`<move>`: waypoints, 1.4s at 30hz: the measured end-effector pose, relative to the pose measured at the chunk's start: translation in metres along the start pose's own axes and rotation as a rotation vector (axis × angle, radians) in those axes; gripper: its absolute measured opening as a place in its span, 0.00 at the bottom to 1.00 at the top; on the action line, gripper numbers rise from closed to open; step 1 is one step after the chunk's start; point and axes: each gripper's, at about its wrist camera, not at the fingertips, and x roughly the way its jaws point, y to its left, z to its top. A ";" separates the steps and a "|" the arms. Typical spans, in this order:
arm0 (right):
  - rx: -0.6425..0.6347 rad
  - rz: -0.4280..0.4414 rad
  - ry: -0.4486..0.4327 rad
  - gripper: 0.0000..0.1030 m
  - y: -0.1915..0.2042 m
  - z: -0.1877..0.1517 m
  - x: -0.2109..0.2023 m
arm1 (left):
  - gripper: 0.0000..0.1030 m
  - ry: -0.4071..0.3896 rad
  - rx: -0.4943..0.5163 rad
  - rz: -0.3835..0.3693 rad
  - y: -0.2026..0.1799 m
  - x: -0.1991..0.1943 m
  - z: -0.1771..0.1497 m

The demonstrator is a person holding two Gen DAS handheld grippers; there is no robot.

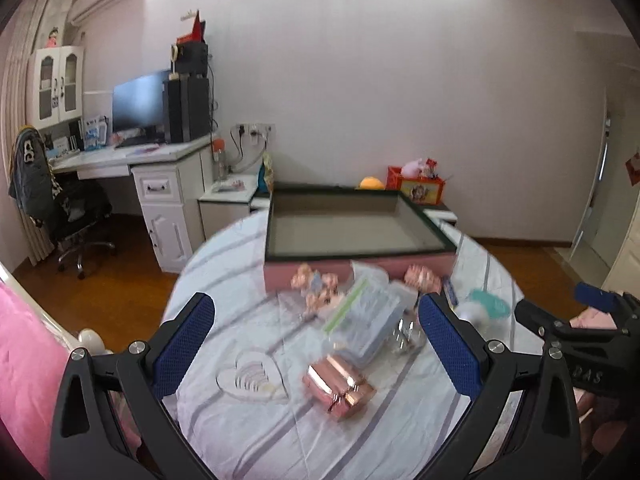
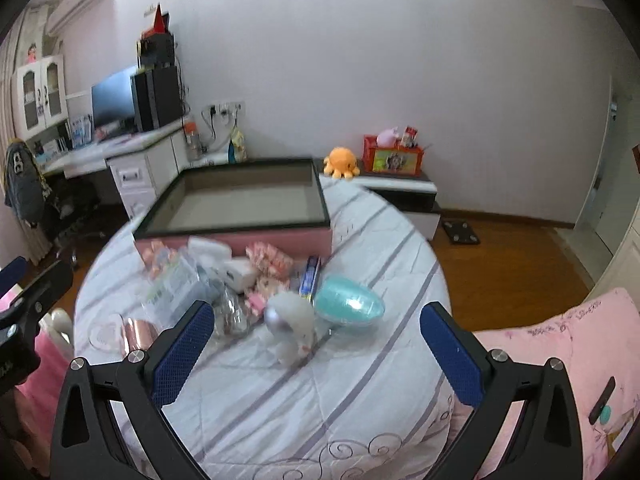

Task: Organize rigid objects
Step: 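Grasp the rose-gold canister with the left tool while the right tool grasps the white astronaut figure, then carry both items into the pink box and open both tools to release them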

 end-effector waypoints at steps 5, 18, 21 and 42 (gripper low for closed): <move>-0.027 0.042 0.069 1.00 -0.001 -0.009 0.029 | 1.00 0.092 -0.012 0.003 -0.005 0.023 -0.034; -0.025 0.155 0.152 1.00 -0.003 -0.018 0.088 | 1.00 0.209 -0.022 0.057 -0.009 0.081 -0.061; -0.030 0.161 0.163 0.95 0.001 -0.019 0.099 | 1.00 0.232 -0.041 0.038 -0.005 0.092 -0.063; 0.005 0.270 0.172 0.55 -0.003 -0.019 0.107 | 0.66 0.279 -0.082 -0.070 0.005 0.102 -0.067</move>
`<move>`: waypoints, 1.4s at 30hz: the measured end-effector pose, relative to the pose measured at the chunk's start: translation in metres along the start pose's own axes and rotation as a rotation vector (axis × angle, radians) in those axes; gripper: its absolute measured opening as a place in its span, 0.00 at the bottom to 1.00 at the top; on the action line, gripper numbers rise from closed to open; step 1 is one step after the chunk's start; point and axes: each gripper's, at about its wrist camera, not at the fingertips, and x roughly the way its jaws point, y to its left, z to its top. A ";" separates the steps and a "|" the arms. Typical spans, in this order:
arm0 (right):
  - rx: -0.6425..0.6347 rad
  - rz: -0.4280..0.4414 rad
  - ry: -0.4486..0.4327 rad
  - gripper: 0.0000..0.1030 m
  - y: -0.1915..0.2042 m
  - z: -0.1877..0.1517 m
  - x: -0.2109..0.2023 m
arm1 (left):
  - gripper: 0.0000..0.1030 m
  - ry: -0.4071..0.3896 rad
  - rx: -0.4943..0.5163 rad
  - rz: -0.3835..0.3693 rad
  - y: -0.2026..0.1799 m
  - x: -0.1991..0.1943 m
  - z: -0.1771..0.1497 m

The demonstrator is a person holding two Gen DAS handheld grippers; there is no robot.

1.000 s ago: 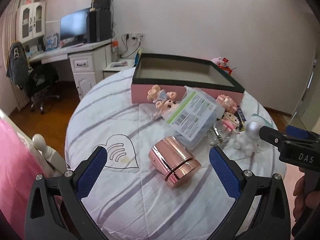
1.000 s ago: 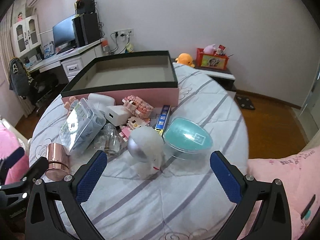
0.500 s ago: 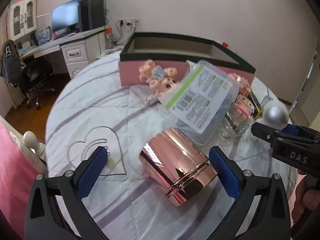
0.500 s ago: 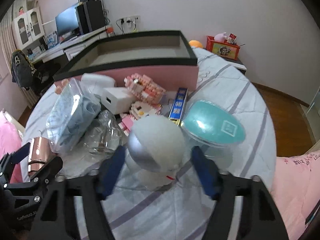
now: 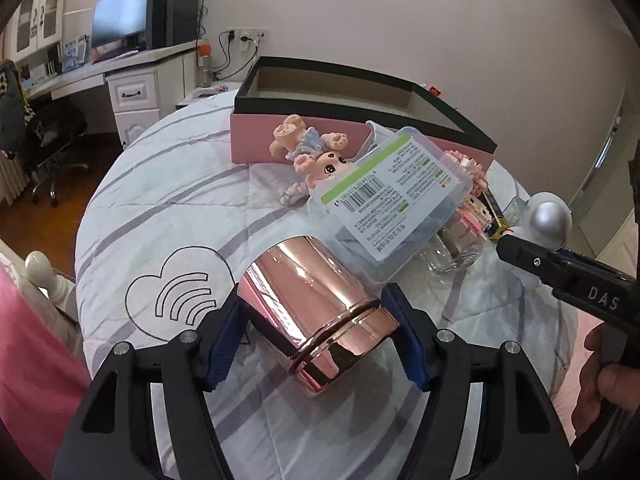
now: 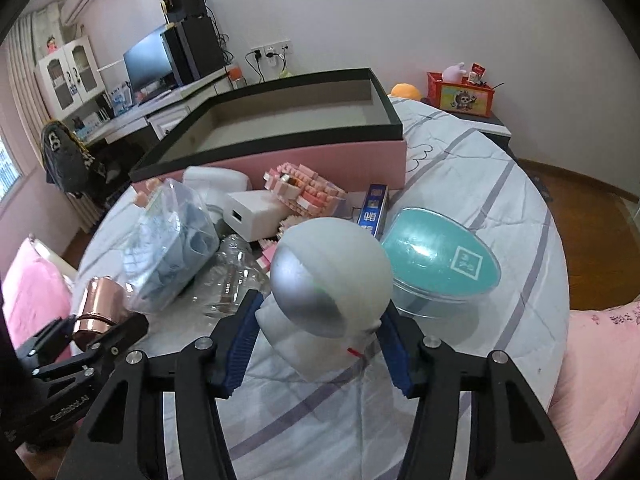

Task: Organize rigid objects
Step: 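Carry both items into the pink box and open both tools to release them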

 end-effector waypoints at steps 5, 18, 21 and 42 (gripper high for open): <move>0.003 0.025 -0.022 0.55 0.000 0.004 -0.014 | 0.66 -0.018 0.004 0.006 -0.001 -0.010 0.008; -0.026 0.102 -0.087 0.55 0.006 0.047 -0.028 | 0.66 -0.128 0.030 -0.001 0.001 -0.046 0.075; -0.052 0.113 -0.117 0.55 0.011 0.072 -0.027 | 0.66 -0.158 0.045 -0.009 -0.002 -0.043 0.102; -0.037 0.066 0.100 0.56 0.001 0.150 0.109 | 0.67 0.041 0.083 0.005 -0.013 0.114 0.189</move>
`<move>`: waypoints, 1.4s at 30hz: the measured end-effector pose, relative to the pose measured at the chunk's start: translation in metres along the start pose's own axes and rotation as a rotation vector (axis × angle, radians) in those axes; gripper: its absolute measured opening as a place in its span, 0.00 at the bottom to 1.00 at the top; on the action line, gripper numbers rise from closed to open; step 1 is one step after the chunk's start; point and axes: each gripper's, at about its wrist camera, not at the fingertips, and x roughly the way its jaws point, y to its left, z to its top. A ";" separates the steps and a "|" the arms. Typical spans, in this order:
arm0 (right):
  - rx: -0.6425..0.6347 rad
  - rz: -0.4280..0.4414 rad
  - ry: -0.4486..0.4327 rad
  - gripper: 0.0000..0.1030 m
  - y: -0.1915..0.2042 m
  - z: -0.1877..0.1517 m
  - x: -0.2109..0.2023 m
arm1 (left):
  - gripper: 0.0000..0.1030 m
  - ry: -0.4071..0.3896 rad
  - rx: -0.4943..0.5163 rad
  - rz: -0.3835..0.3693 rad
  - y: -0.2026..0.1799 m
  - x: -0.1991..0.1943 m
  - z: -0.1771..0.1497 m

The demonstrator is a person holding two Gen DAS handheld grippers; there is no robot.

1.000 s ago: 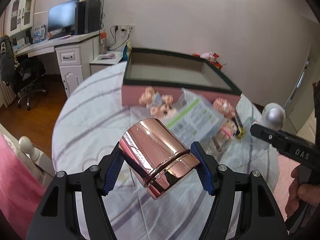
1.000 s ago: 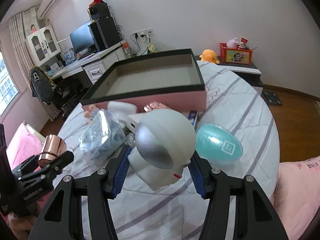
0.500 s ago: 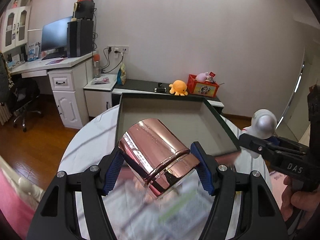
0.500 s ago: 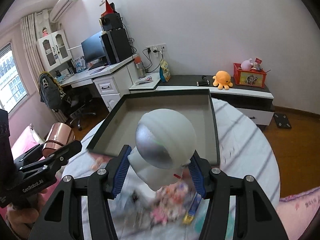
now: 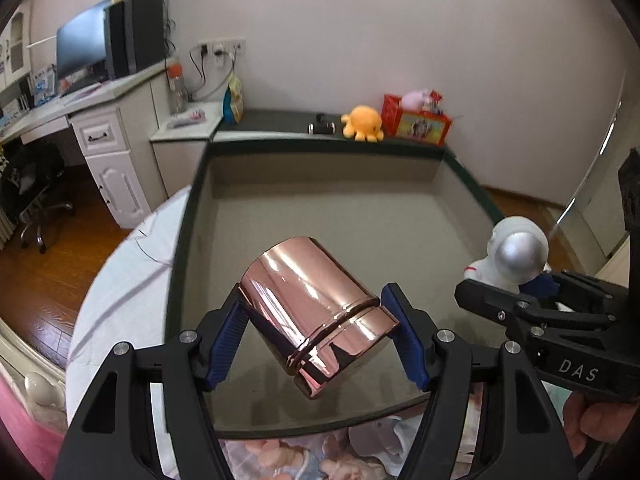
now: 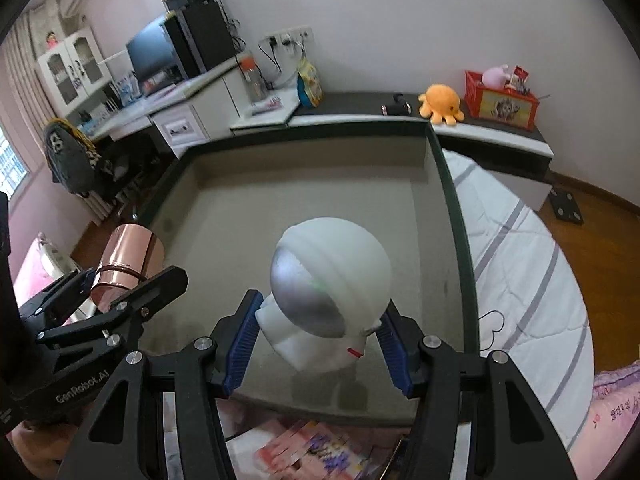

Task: Organize rigid objects
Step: 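Carry both items into the pink box and open both tools to release them, then withdraw both tools from the box back toward the remaining objects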

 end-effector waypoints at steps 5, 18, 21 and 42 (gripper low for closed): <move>-0.019 -0.035 0.018 0.66 0.002 -0.002 0.003 | 0.88 -0.018 0.016 0.065 -0.001 -0.001 -0.001; 0.065 -0.023 -0.106 1.00 -0.011 -0.007 -0.044 | 1.00 -0.203 -0.036 0.053 0.014 -0.093 -0.014; 0.094 -0.005 -0.178 1.00 -0.013 -0.012 -0.072 | 1.00 -0.244 -0.051 0.062 0.017 -0.120 -0.024; 0.057 -0.137 -0.444 1.00 0.035 -0.102 -0.199 | 1.00 -0.319 -0.032 0.176 -0.011 -0.208 -0.088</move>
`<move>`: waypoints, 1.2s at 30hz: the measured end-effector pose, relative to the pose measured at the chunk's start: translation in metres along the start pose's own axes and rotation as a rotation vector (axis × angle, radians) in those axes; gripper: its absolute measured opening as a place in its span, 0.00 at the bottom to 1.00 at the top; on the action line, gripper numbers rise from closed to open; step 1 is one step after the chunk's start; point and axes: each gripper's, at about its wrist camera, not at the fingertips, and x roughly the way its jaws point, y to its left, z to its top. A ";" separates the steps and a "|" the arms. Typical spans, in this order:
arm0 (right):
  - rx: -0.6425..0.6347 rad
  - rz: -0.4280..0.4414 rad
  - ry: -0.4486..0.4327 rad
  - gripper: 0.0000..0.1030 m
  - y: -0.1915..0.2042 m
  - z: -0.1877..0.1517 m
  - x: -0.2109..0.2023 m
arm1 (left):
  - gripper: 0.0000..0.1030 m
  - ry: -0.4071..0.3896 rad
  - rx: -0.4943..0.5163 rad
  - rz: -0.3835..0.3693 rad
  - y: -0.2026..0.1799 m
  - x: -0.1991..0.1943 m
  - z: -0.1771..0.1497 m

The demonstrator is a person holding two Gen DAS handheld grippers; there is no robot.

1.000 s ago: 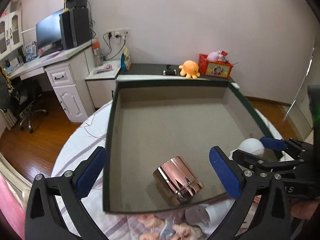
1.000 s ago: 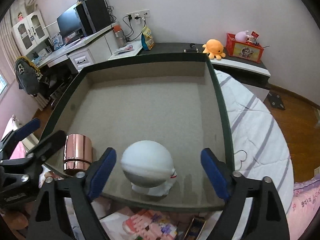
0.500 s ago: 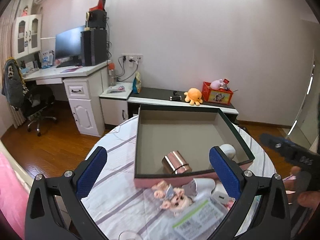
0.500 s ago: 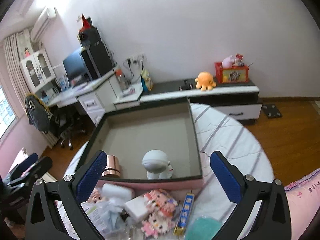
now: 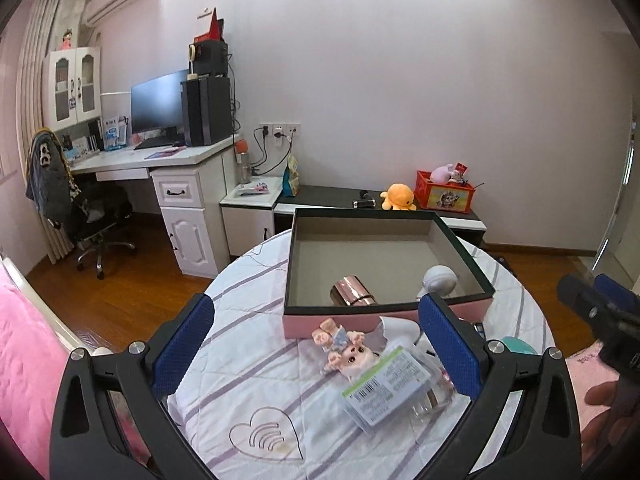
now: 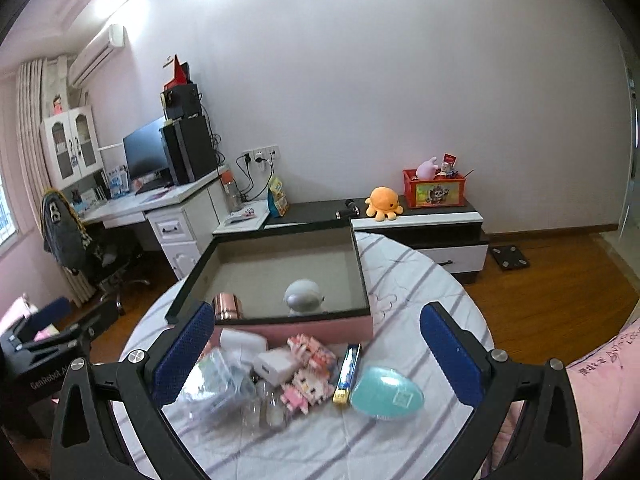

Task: Organize rigid objects
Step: 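Withdraw both tools from the box back toward the remaining objects, then grasp the clear plastic package with the left tool while the right tool grasps the teal oval case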

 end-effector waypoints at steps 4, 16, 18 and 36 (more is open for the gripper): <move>-0.009 0.006 0.012 1.00 0.002 -0.009 -0.009 | 1.00 -0.005 0.000 -0.016 -0.004 -0.011 -0.004; -0.001 0.000 -0.001 1.00 -0.002 -0.017 -0.029 | 1.00 -0.012 -0.013 -0.034 -0.007 -0.031 -0.013; -0.002 0.002 -0.002 1.00 -0.001 -0.017 -0.031 | 1.00 -0.015 -0.015 -0.033 -0.007 -0.032 -0.013; 0.014 -0.032 0.050 1.00 -0.019 -0.024 -0.014 | 1.00 0.068 -0.011 -0.049 -0.006 -0.009 -0.039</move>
